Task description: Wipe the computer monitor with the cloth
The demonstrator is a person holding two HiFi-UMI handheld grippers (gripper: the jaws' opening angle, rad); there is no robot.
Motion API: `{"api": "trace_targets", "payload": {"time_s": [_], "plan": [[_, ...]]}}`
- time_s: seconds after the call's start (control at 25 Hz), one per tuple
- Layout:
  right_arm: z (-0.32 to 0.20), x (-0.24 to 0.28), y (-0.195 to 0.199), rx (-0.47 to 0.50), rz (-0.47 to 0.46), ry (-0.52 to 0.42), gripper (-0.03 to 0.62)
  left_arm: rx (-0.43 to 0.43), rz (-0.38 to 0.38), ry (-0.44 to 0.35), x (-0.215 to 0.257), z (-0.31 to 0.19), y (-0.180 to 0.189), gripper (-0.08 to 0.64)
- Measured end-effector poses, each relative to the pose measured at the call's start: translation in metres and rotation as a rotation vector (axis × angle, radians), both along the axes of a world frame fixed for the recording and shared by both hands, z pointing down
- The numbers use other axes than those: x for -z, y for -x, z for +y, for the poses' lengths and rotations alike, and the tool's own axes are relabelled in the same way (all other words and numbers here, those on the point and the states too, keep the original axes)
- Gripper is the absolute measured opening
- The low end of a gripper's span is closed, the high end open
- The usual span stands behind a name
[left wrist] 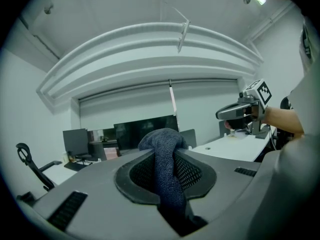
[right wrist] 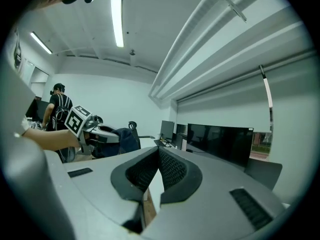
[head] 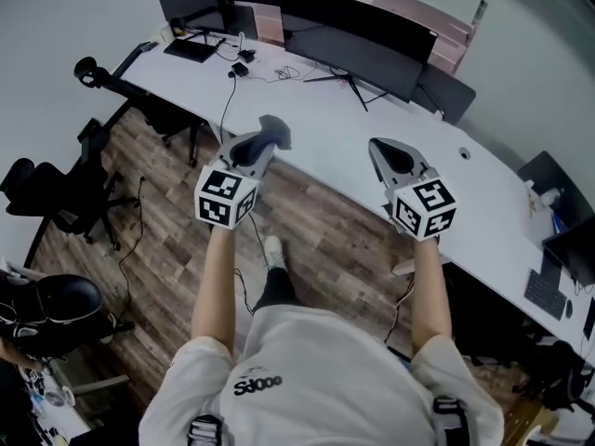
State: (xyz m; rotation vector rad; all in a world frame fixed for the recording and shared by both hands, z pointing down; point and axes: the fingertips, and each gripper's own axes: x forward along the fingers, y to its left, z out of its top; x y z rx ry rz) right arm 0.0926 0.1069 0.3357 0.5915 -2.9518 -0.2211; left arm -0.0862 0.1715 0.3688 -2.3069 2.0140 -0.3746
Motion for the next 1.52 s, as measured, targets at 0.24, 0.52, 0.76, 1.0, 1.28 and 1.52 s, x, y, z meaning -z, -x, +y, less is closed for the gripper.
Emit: {"api": "trace_targets", "payload": {"time_s": [0.24, 0.52, 0.76, 1.0, 1.28, 1.52], "plan": [[-0.085, 0.011, 0.080, -0.013, -0.021, 0.043, -0.003, 0.000, -0.009, 0.003, 0.008, -0.090, 0.094, 0.078], [-0.171, 0.027, 0.186, -0.042, -0.038, 0.036, -0.003, 0.004, -0.020, 0.026, 0.018, -0.179, 0.210, 0.078], [-0.231, 0.039, 0.250, -0.113, -0.067, 0.018, -0.003, -0.020, -0.022, 0.031, 0.024, -0.244, 0.284, 0.078], [-0.284, 0.038, 0.277, -0.178, -0.075, 0.075, -0.003, -0.032, -0.016, 0.018, 0.031, -0.298, 0.327, 0.078], [-0.341, 0.039, 0.290, -0.200, -0.123, 0.153, -0.003, -0.004, 0.007, -0.022, 0.050, -0.368, 0.357, 0.078], [-0.391, 0.042, 0.298, -0.180, -0.109, 0.141, -0.003, 0.006, -0.004, -0.055, 0.083, -0.437, 0.369, 0.078]]}}
